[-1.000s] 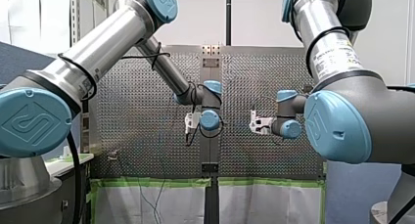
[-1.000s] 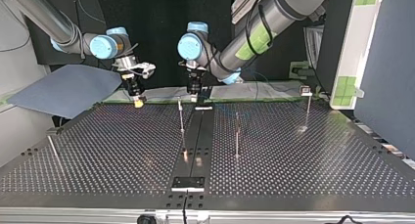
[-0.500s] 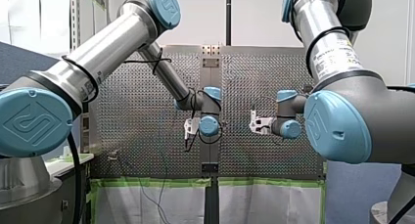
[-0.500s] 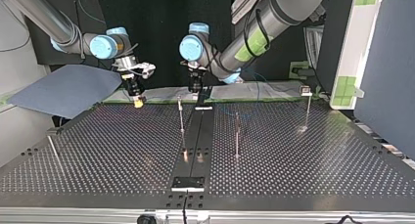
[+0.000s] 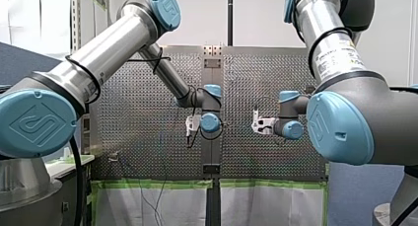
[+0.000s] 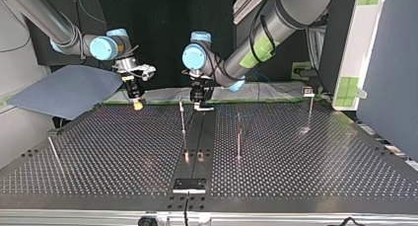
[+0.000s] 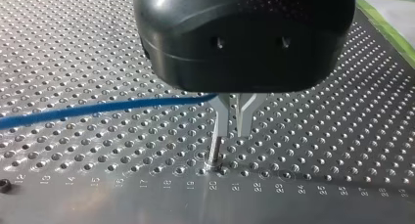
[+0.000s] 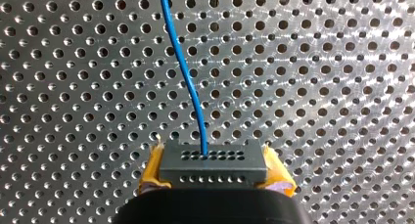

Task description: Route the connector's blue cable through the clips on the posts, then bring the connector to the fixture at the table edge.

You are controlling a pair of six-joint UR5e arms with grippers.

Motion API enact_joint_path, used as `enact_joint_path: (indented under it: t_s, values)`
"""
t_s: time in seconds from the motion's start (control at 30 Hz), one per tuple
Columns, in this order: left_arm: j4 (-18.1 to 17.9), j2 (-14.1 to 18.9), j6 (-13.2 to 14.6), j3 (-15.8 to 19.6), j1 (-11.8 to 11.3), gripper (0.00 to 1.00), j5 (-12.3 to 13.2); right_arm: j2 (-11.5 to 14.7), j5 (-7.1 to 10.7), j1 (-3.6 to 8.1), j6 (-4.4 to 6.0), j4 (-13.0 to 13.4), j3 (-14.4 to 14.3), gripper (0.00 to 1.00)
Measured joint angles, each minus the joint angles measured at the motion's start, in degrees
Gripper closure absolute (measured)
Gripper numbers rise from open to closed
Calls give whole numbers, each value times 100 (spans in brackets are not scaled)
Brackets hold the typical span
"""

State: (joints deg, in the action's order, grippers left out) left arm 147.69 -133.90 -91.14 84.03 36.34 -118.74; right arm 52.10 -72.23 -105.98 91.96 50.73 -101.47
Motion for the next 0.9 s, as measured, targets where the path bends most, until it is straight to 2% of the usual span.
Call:
enact_joint_path:
  t_s: [0.4, 0.63, 0.9]
  values:
    - [121, -80, -66, -72, -149, 88, 159, -9, -61, 44, 52, -36, 67, 100]
    - [290, -362, -185, -388, -170, 88, 235, -17, -66, 55, 59, -36, 76, 100]
    - [472, -409, -238, -694, -222, 88, 259, -26, -90, 96, 60, -36, 93, 100]
